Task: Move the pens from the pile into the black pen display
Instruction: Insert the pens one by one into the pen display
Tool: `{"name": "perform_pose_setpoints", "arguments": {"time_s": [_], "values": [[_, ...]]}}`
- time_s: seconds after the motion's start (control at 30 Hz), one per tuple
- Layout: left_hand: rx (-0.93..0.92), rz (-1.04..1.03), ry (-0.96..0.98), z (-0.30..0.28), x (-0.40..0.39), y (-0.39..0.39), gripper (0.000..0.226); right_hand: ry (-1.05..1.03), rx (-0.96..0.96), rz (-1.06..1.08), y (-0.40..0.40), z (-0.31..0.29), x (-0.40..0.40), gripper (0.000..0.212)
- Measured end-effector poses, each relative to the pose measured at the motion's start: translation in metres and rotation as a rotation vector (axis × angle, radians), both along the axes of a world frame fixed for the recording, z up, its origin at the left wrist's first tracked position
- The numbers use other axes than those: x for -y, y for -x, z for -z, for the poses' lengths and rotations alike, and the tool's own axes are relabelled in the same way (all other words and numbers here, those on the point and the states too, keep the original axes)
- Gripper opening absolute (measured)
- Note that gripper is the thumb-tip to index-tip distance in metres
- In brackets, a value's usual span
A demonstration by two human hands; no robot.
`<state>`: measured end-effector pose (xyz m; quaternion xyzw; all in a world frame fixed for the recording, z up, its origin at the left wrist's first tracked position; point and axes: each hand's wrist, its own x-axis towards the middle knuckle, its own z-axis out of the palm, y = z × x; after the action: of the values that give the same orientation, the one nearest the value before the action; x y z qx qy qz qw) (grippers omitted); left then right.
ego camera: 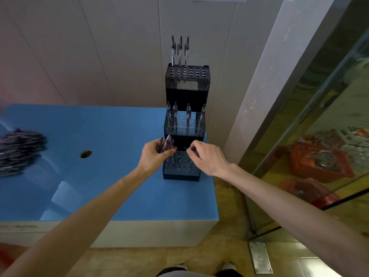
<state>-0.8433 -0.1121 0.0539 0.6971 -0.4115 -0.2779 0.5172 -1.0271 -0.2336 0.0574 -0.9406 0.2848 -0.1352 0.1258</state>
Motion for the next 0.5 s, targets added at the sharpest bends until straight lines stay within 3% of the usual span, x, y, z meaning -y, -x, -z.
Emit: {"name": "perform_pose_setpoints", "arguments": {"time_s": [0.33,0.5], "values": [[0.249,0.025,-0.161,0.019,-0.003,-0.001,0.014,-0.284,0.555,0.13,0.006,-0.017,-0.002,0.02],[0.276,-0.01,-0.219,0.027,-0.008,0.004,0.018,-0.38,0.764,0.258,0.0,-0.026,-0.001,0.022]]}}
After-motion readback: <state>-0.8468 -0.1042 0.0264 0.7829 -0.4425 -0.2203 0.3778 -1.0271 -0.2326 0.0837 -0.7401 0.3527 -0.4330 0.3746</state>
